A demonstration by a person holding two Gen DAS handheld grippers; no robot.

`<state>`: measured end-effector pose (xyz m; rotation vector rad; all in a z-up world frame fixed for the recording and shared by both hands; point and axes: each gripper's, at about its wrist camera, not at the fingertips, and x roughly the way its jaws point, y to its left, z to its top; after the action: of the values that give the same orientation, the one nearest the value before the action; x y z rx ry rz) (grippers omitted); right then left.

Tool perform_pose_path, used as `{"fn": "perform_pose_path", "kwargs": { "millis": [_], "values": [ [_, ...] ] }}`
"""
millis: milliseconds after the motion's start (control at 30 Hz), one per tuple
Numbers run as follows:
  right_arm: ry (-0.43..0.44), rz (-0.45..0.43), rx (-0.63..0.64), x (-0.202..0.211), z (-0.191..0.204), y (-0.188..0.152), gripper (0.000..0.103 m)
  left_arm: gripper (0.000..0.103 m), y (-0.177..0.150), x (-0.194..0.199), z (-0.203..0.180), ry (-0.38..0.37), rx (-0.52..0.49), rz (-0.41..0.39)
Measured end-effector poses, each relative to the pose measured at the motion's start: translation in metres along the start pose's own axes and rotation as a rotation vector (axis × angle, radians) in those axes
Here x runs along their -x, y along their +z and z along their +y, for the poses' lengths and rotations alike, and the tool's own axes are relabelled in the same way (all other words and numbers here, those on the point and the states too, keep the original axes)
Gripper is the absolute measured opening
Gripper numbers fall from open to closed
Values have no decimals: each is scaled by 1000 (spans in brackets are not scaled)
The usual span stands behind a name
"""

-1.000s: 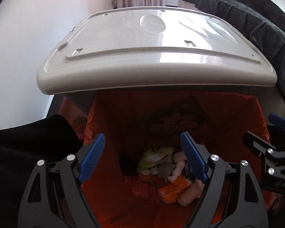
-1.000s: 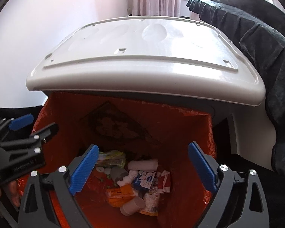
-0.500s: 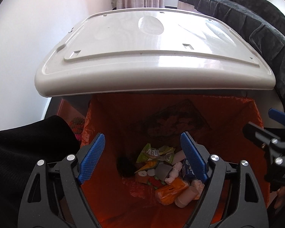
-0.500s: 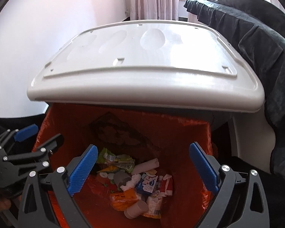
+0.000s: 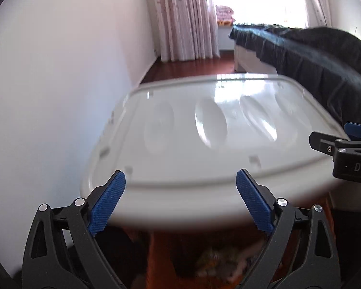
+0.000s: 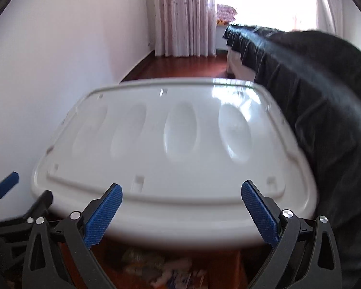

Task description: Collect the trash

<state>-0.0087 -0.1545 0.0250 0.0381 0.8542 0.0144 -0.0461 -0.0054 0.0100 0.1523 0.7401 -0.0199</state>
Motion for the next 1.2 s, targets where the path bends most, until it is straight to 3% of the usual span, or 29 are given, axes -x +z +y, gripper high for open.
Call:
{"fn": "perform_pose_path", "kwargs": {
  "millis": [233, 400, 533, 700, 933, 1200],
  "values": [
    [-27, -80, 7, -11, -5, 56, 98, 91, 67, -18, 4, -15, 44, -85],
    [-71, -145, 2, -18, -8, 70, 98, 92, 94, -34, 4, -27, 59, -108],
    [-68, -132, -44, -29, -15, 69, 98, 92, 90, -44, 7, 4, 79, -126],
    [-70, -100, -20, -36, -10, 64, 98, 92, 87, -61, 4, -1, 91, -51],
    [-59, -125, 14, -31, 3, 64, 98, 92, 88, -56, -4, -12, 63, -59],
    [-99, -158, 78, -25, 12, 62, 98, 92, 90, -57, 7, -48, 99, -44]
  ]
}}
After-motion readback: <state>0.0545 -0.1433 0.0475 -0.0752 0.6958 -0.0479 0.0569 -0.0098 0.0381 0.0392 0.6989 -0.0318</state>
